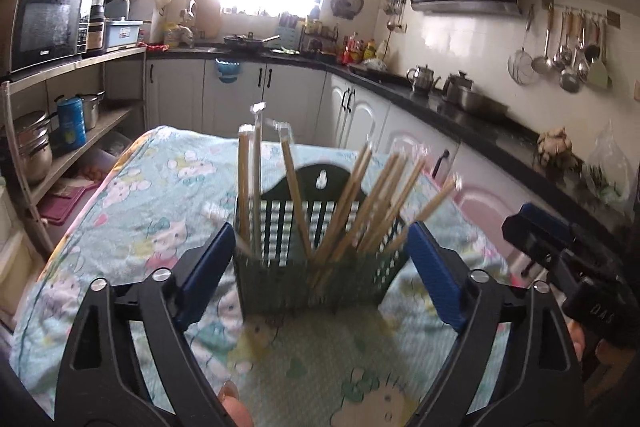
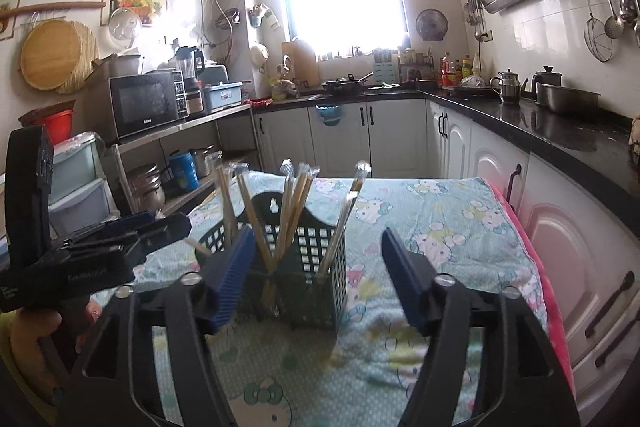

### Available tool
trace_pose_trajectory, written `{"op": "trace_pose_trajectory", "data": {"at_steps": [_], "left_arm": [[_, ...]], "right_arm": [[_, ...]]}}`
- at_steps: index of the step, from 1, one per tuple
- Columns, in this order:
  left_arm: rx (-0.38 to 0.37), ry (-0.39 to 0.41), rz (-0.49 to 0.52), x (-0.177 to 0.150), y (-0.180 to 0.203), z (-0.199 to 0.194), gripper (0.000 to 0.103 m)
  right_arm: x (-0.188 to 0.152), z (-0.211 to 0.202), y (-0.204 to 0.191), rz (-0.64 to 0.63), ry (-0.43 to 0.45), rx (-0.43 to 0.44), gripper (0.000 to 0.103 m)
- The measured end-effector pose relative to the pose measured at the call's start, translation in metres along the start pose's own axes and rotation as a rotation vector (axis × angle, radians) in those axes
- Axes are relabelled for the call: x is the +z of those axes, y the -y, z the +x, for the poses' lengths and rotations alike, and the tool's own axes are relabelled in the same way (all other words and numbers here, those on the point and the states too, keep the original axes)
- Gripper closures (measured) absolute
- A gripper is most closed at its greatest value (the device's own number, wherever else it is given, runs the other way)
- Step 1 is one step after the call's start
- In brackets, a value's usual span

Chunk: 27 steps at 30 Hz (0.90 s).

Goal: Organize utensils

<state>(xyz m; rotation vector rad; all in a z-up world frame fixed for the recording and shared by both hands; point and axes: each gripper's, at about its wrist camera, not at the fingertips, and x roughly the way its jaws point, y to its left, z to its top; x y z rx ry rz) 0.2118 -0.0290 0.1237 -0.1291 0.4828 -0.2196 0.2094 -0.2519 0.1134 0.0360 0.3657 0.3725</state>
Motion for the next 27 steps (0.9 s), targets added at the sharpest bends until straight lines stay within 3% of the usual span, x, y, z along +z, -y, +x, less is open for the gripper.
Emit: {"op": "trace_pose_trajectory", "data": {"at_steps": [5, 18, 27], "left_arm": [[0.003, -0.034, -0.001, -0.021, -0.002, -0.01, 0.012], [0.036, -0.087, -0.008, -0.065, -0.011, -0.026, 0.011], [0.057, -0.077, -0.034, -0.089, -0.018, -0.03, 0.011]], "right_arm": [[-0.019, -0.009, -0.006, -0.002, -0.027, -0.004, 0.023], [-0.068, -0.02, -0.019, 0.015, -0.106, -0.005, 0.015], [-0.089, -0.025, -0.021, -0.001, -0.087, -0.043, 0.009]]}}
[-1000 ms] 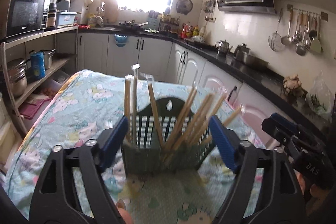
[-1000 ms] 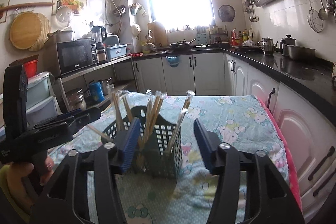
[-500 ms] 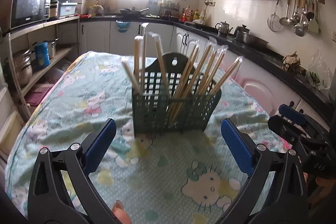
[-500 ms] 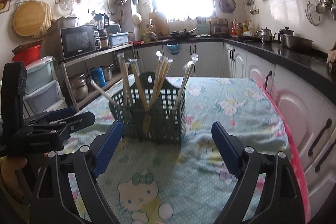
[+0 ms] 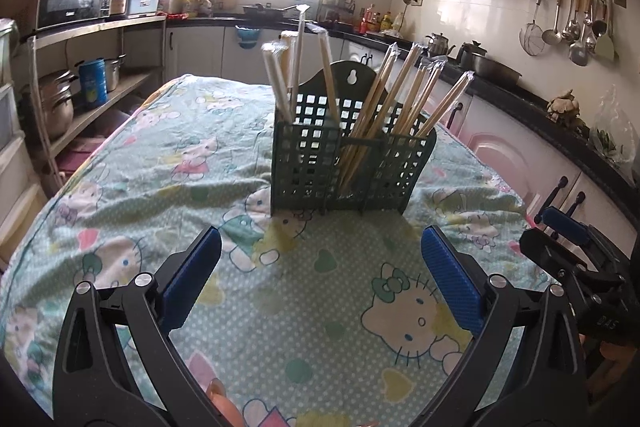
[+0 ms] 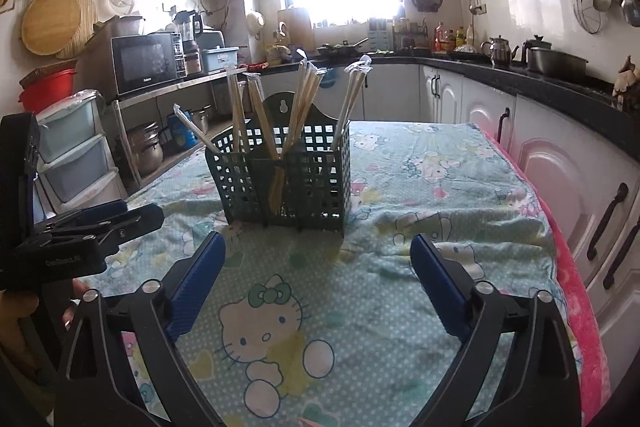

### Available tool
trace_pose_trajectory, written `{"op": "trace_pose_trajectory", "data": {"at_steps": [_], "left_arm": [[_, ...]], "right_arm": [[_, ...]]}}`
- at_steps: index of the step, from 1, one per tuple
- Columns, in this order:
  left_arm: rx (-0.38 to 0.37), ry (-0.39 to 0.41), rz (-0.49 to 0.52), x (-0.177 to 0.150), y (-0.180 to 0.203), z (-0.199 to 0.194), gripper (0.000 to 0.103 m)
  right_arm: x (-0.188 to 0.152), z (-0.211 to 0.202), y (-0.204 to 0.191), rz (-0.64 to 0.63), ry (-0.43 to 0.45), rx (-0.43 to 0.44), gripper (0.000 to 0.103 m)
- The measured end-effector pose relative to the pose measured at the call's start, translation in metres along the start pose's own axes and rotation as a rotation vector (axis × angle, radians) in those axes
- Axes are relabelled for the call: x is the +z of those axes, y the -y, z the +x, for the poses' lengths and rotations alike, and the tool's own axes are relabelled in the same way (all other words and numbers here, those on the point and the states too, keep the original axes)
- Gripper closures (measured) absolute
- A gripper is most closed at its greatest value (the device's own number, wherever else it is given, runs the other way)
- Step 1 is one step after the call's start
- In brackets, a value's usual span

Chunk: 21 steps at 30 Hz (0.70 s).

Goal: Organize utensils

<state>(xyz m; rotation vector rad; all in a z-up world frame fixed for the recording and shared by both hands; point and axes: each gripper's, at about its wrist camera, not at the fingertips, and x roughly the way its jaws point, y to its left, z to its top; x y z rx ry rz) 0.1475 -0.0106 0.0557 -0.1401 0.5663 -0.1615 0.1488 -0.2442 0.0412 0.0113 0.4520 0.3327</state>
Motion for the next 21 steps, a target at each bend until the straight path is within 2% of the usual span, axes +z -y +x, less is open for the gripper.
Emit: {"op": "trace_pose_trajectory", "data": {"at_steps": [9, 21], "left_arm": [[0.031, 0.055, -0.006, -0.016, -0.005, -0.005, 0.011], [0.039, 0.05, -0.002, -0.026, -0.005, -0.001, 0.011]], "right_arm": [[-0.018, 0.004, 0.003, 0.004, 0.005, -0.023, 0.006], [-0.026, 0.006, 0.006, 0.002, 0.005, -0.041, 0.007]]}}
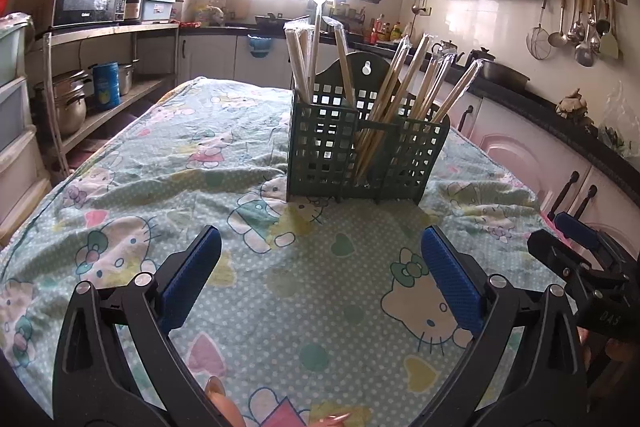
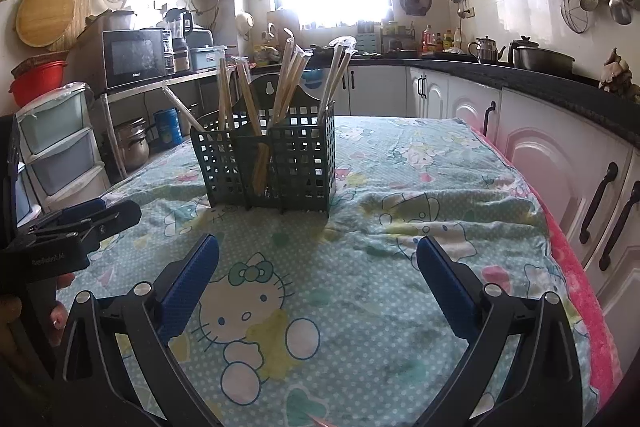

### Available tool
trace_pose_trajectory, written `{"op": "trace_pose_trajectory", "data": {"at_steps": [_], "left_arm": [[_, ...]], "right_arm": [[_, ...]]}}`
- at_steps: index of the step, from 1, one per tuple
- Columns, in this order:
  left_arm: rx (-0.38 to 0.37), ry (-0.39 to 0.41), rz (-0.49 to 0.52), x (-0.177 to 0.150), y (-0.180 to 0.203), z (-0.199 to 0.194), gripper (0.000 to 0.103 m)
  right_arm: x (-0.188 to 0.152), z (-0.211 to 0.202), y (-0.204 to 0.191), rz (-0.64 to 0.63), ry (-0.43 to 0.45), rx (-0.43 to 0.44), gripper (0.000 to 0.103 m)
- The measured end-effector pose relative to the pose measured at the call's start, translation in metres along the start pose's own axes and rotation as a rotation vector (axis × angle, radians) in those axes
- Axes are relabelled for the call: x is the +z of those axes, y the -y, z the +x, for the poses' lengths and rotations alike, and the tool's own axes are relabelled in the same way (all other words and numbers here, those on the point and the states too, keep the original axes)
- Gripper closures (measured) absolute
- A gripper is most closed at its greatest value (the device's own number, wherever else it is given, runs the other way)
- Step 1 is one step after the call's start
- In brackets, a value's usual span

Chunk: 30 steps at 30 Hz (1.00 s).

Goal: Organize utensils

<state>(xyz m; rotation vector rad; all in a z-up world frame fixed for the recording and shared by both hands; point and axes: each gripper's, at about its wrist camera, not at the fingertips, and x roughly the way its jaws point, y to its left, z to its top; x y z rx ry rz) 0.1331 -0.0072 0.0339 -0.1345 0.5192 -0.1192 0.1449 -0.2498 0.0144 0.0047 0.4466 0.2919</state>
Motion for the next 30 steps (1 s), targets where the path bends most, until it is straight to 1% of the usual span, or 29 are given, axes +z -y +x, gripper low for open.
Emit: {"op": "trace_pose_trajectory", "data": {"at_steps": [11, 15, 30], "left_arm": [[0.022, -0.004, 0.016, -0.0026, 0.0019, -0.0005, 0.011], [0.014, -0.005, 0.01, -0.0026, 0.0013, -0.0009, 0.011], [0.035, -0.007, 0.02, -0.0041, 0.0022, -0.0021, 0.011]], "right_arm": [[-0.0012, -0.0006, 0.0025, 0.01, -0.006, -0.002, 0.006], [-0.0014, -0.0009, 0.0021, 0.01, -0.005, -0.003, 0.006], [-0.0034, -0.0004, 0.0023, 0.008, -0.015, 0.002, 0.006]]}}
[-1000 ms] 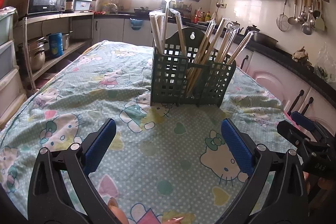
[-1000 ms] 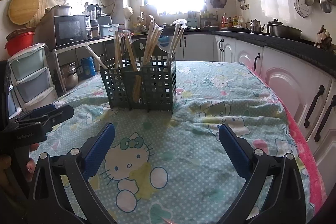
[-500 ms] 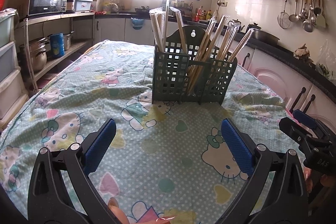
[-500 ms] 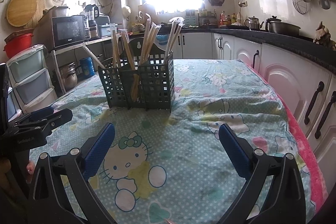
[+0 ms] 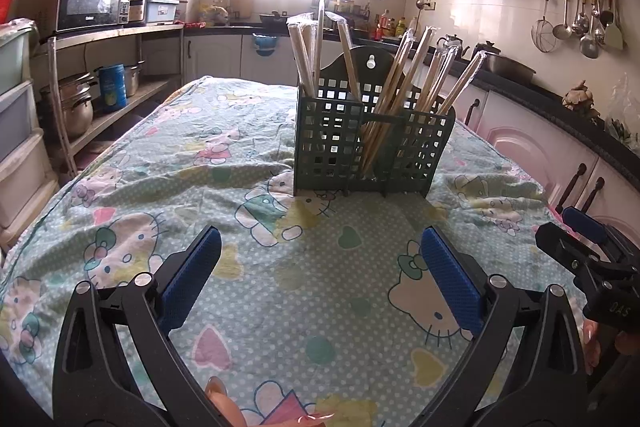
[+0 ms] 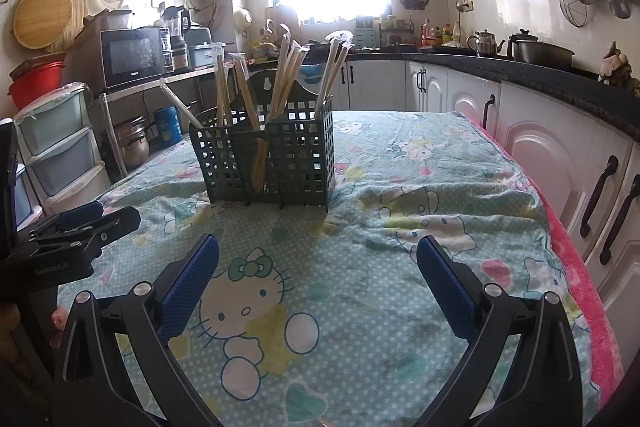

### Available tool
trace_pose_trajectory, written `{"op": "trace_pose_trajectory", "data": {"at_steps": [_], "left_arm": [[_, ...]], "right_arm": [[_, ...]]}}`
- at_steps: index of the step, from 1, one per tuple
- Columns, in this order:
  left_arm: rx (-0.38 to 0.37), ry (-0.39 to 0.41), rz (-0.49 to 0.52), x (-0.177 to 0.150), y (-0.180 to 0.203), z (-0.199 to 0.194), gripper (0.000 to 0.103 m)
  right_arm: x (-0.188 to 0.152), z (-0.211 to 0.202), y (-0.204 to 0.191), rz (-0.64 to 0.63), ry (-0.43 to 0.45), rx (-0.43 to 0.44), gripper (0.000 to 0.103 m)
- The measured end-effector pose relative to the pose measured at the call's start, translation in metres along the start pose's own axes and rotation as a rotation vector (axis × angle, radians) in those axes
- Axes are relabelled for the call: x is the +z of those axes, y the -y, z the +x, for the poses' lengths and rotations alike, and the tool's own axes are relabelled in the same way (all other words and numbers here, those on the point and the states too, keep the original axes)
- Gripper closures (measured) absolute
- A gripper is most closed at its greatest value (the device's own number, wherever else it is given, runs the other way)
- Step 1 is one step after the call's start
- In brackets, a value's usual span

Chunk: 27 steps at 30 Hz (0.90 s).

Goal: Organize utensils

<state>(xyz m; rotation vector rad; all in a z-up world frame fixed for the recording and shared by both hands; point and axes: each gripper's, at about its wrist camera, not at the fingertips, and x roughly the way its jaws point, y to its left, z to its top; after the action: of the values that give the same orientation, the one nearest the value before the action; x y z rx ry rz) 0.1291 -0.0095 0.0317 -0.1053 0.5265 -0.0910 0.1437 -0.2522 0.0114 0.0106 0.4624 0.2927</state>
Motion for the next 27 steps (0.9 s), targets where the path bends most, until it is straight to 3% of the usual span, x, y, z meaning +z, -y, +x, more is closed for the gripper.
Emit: {"op": "trace_pose_trajectory", "data": {"at_steps": [27], "left_arm": [[0.002, -0.002, -0.001, -0.0014, -0.0004, -0.001, 0.011]], "right_arm": [[0.0004, -0.0005, -0.0005, 0.0, 0.001, 0.0, 0.006]]}}
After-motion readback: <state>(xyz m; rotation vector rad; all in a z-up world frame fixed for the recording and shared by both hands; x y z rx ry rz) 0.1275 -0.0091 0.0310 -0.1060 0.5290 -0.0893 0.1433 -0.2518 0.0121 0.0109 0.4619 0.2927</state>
